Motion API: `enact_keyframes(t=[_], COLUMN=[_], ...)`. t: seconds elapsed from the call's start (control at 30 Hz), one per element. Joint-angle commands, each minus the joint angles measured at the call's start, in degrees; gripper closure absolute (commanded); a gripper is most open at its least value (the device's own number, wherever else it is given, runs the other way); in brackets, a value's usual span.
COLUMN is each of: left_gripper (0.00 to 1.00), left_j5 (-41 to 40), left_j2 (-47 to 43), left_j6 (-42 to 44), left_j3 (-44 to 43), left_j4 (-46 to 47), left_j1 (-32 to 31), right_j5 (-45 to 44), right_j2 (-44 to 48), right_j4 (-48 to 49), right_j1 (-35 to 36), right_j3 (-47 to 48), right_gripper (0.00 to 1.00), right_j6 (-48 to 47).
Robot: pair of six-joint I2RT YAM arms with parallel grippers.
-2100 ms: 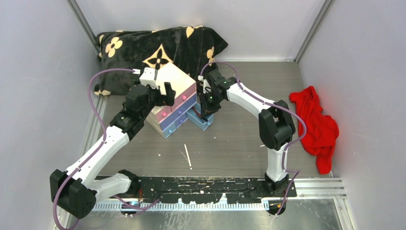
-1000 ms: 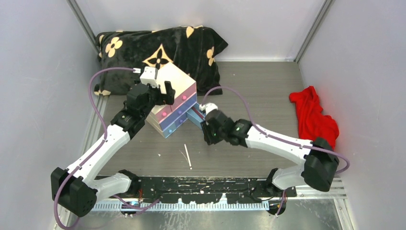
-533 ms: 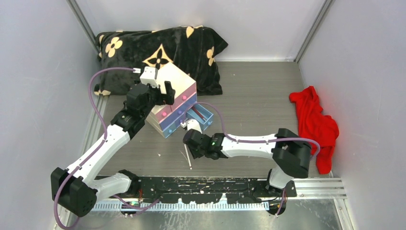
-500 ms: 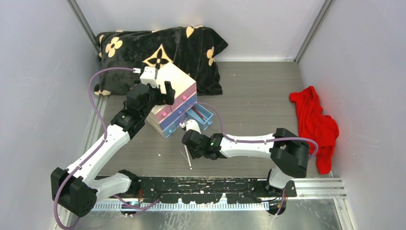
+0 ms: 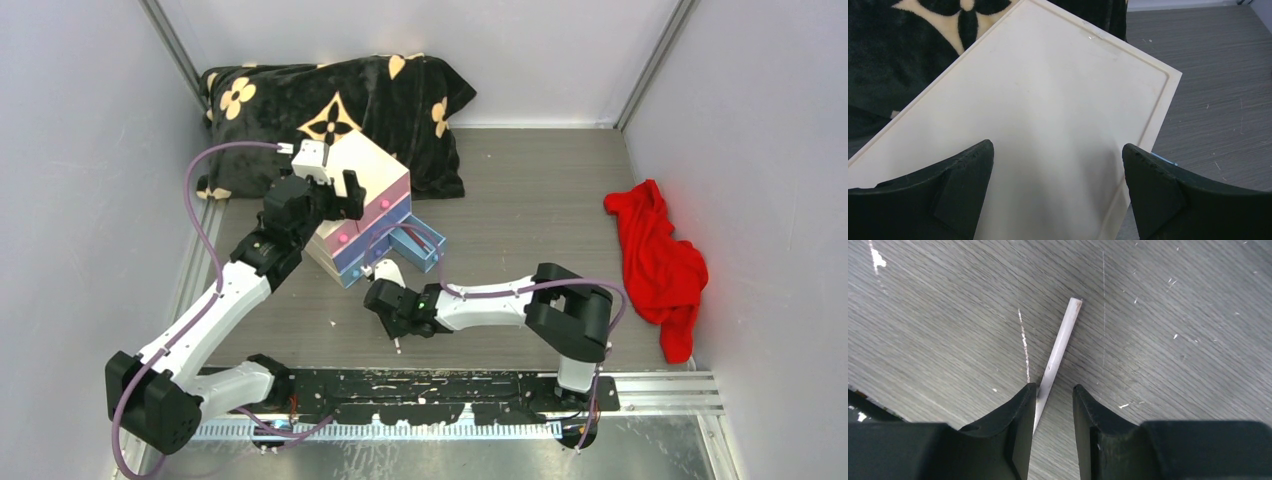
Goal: Organize the makeup
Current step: Pick up the makeup brush from the center of the board.
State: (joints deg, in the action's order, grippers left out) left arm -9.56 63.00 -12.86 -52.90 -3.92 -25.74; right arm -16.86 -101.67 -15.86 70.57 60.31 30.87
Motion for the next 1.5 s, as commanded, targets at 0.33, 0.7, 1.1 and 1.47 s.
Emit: enact_keyframes(t=[0.33,0.7,1.1,1.47], left_gripper=[0.01,0.0,0.01,0.01], left_j5=[0.13,0.07,1.43,1.9], left_j2=[-0.85,-0.6,-0.82,-0.95], left_j6=[-1.19,-1.54,-2.39,-2.43], left_j3=[2.48,2.81,2.13,0.92], left_j4=[-9.16,-8.41,-7.83,-8.55], left_j1=[0.35,0.4,0.37,0.42], right_j5=[-0.64,-11.3,-1.09,19.93], right_j2=[-4.21,6.85,15.34,5.71], right_j4=[-1.62,-11.93,-16.64,-20.42], right_j1=[0.98,0.7,-15.07,-26.49], right_j3=[3.53,2.43,9.37,23.59], right_gripper=[0.93,0.99,0.97,0.96], right_j6=[3.37,2.27,-7.97,-15.04])
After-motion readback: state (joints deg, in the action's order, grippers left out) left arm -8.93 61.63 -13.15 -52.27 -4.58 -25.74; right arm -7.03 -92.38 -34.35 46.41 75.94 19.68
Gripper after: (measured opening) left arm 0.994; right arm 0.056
